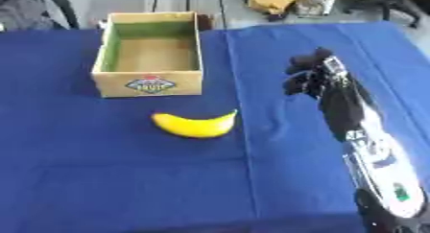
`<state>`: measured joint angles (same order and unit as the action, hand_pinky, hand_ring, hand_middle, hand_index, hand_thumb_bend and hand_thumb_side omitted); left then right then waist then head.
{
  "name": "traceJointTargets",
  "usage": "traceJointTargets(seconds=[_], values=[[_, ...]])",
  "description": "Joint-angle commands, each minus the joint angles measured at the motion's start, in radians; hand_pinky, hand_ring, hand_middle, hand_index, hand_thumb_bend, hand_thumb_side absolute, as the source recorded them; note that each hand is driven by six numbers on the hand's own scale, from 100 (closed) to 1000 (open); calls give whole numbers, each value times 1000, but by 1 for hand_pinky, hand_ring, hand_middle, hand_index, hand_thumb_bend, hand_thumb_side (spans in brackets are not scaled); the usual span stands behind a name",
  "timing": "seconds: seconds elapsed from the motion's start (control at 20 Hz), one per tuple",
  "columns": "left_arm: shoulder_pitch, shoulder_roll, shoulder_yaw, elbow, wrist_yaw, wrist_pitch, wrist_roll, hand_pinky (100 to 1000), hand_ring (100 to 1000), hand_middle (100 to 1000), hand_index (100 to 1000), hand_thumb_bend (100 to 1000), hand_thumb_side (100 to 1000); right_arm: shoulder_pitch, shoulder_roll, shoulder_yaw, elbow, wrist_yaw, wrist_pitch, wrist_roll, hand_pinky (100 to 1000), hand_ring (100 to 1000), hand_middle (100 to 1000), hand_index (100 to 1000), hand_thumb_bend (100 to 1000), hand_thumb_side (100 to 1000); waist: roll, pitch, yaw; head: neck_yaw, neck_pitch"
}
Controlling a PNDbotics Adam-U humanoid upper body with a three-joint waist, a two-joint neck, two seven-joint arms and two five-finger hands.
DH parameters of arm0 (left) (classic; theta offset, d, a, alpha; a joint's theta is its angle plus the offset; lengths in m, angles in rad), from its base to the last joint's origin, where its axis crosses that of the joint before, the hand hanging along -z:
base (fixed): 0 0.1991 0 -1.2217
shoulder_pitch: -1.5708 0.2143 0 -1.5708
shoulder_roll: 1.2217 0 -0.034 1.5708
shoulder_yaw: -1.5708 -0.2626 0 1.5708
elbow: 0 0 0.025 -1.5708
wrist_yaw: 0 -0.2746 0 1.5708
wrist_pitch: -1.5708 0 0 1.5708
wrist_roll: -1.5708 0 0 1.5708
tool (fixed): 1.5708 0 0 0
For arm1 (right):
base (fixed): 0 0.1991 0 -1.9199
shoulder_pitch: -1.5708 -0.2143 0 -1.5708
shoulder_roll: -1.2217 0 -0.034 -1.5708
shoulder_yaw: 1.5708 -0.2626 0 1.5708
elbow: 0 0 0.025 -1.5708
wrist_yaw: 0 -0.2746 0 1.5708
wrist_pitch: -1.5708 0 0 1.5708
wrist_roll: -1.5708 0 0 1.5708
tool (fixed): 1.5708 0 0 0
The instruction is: Pick up objects on the table and place them in the box.
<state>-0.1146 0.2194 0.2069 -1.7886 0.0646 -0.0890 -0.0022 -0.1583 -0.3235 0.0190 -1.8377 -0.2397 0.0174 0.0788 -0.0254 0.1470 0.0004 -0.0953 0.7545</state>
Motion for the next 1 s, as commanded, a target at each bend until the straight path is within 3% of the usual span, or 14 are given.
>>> traceJointTargets(seconds=[0.05, 0.65, 1.0], values=[[-7, 15, -1, -12, -5, 3, -3, 523, 477, 546, 640, 187, 1000, -10, -25, -4, -24, -3, -3, 3, 577, 563, 599, 727, 100, 940, 1, -10, 1, 0, -10], [-8, 16, -2, -13, -7, 3, -7, 522, 478, 547, 640, 185, 1000, -16, -35, 2, -23, 0, -3, 10, 577, 563, 599, 728, 100, 919, -1, -10, 3, -1, -7], [-8, 21, -5, -12, -7, 4, -12, 523, 478, 547, 640, 186, 1000, -71, -138, 41, -26, 40, -10, 69, 582, 565, 604, 742, 100, 800, -8, -15, 11, -4, -8]])
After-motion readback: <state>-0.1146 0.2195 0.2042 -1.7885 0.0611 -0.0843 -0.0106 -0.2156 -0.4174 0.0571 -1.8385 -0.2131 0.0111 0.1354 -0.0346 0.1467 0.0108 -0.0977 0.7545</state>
